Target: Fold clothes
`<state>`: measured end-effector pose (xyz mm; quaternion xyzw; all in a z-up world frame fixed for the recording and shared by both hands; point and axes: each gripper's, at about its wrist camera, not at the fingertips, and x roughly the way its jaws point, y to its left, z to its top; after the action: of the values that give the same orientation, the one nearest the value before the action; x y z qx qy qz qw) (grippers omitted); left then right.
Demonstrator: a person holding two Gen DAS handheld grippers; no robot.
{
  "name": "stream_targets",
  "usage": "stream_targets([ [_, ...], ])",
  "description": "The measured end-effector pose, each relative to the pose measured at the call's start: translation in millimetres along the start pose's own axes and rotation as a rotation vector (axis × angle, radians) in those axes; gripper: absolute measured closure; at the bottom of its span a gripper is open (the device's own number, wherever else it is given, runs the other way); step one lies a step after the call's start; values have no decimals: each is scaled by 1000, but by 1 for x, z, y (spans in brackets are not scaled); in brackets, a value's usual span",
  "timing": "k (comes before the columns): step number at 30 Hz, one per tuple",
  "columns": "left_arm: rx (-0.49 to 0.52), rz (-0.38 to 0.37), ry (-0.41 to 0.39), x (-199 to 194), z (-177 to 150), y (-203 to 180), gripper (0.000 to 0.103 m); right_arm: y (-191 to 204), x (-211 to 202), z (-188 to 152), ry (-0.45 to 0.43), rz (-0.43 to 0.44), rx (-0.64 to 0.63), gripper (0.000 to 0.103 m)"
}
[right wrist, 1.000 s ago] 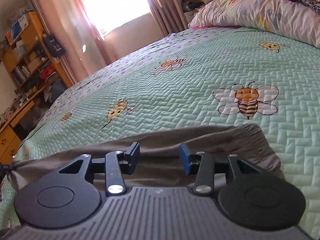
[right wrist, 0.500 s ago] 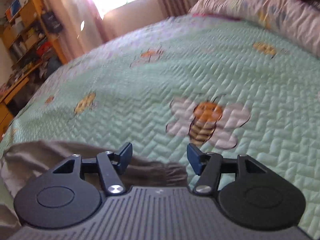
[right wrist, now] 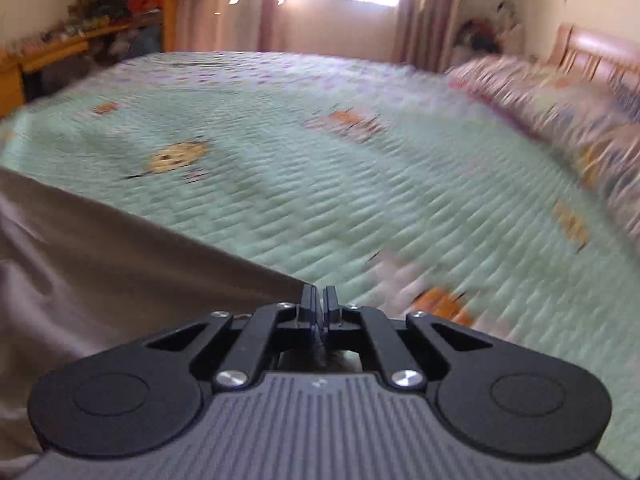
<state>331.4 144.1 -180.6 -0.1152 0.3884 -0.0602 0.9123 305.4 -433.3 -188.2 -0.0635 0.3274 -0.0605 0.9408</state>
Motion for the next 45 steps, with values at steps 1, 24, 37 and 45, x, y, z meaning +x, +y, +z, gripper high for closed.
stream_targets([
  [1,15,-3,-2,0,-1,-5,51,-1,7,4,1,-42,-16,101],
  [24,66,-232,103,-99,-96,-93,35,-12,-120,-143,124,212,631,76],
  [37,101,-214,196,-110,-129,-100,27,-97,-156,-181,231,168,708,100],
  [45,130,-177,249,-94,-152,-99,27,-10,-203,-146,-3,414,474,95],
])
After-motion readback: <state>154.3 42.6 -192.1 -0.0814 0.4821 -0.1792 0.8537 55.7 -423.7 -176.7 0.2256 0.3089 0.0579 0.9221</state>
